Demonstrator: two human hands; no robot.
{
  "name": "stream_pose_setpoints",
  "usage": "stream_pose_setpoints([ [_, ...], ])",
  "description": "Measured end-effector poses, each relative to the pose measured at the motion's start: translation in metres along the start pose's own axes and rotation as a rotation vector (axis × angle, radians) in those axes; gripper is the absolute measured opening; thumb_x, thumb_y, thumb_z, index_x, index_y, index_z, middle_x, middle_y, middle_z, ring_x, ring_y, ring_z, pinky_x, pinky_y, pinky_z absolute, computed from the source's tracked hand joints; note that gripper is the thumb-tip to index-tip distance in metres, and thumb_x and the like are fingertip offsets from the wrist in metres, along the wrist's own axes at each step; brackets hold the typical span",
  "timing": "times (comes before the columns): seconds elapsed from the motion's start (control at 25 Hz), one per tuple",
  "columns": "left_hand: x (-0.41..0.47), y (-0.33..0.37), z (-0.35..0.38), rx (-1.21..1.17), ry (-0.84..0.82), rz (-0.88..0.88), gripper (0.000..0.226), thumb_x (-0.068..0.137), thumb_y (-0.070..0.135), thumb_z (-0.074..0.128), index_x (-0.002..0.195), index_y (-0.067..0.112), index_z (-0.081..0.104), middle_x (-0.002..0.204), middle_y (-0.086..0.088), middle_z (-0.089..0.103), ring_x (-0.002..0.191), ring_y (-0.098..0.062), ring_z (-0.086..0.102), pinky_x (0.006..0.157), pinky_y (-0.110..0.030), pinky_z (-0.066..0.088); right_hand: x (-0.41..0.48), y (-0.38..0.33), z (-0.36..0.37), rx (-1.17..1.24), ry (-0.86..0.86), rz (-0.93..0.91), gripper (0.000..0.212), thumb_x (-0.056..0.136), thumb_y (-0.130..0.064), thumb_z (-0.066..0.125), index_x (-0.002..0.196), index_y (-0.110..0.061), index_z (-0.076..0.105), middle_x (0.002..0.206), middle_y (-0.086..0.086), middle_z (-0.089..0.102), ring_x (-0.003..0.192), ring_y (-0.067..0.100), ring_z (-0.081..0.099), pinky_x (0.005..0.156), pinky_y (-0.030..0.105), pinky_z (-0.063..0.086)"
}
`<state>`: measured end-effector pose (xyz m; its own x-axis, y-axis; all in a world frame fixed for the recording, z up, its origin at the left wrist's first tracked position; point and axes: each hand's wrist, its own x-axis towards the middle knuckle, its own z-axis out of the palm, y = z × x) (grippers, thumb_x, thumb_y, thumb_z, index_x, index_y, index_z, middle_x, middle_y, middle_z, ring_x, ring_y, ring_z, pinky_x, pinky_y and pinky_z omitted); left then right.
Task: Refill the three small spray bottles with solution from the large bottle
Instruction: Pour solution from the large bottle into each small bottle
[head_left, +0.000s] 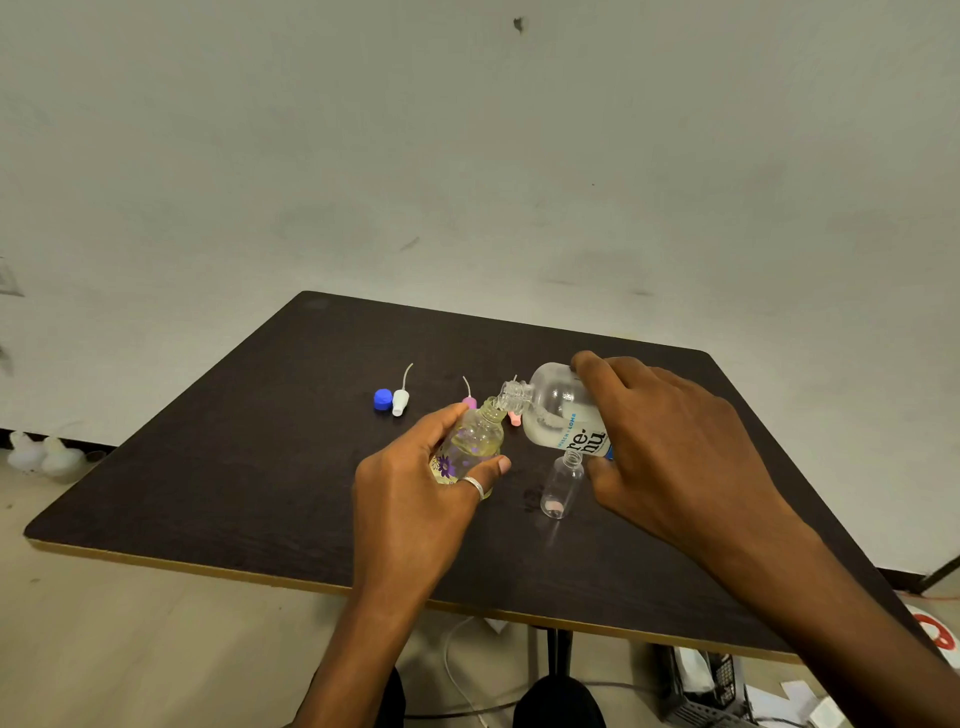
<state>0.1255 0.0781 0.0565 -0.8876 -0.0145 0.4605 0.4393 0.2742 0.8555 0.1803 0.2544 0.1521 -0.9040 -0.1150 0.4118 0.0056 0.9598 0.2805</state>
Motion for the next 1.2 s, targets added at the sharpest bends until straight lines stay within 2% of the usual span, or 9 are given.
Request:
stream_pose_setpoints([
  [0.32, -0.0002, -0.0012, 0.0003, 0.022, -0.006, 0.003, 0.065, 0.069, 0.033, 0.087, 0.130, 0.024, 0.065, 0.115, 0.009, 0.072, 0.098, -0.002, 0.068, 0.081, -0.001, 0.047, 0.0002, -0.0004, -0.0013, -0.003, -0.003, 0.001, 0.077, 0.070, -0.041, 0.076, 0.135, -0.023, 0.039, 0.119, -0.001, 0.062, 0.095, 0.020, 0.063, 0.071, 0.029, 0.050],
  [0.48, -0.0004, -0.0024, 0.0007, 0.022, -0.005, 0.002, 0.065, 0.070, 0.033, 0.087, 0.131, 0.024, 0.065, 0.118, 0.007, 0.072, 0.102, -0.004, 0.069, 0.085, -0.009, 0.051, 0.0007, -0.0010, -0.0029, 0.002, 0.005, -0.008, 0.078, 0.072, -0.045, 0.073, 0.138, -0.025, 0.034, 0.125, -0.003, 0.059, 0.102, 0.020, 0.061, 0.076, 0.029, 0.050],
  [0.8, -0.0001, -0.0021, -0.0001, 0.020, 0.002, 0.004, 0.064, 0.069, 0.032, 0.088, 0.129, 0.023, 0.066, 0.115, 0.009, 0.072, 0.097, -0.001, 0.067, 0.079, 0.002, 0.044, 0.0020, -0.0024, -0.0043, 0.016, -0.005, -0.007, 0.078, 0.071, -0.043, 0.074, 0.137, -0.024, 0.036, 0.122, -0.002, 0.060, 0.100, 0.020, 0.061, 0.074, 0.029, 0.049],
  [1.2, -0.0005, -0.0022, -0.0005, 0.023, -0.001, 0.002, 0.065, 0.069, 0.033, 0.088, 0.129, 0.024, 0.065, 0.110, 0.016, 0.067, 0.093, 0.002, 0.066, 0.078, 0.003, 0.044, 0.0017, -0.0028, -0.0049, -0.005, -0.006, -0.005, 0.076, 0.070, -0.040, 0.075, 0.135, -0.023, 0.040, 0.117, -0.001, 0.062, 0.095, 0.021, 0.063, 0.071, 0.029, 0.049],
])
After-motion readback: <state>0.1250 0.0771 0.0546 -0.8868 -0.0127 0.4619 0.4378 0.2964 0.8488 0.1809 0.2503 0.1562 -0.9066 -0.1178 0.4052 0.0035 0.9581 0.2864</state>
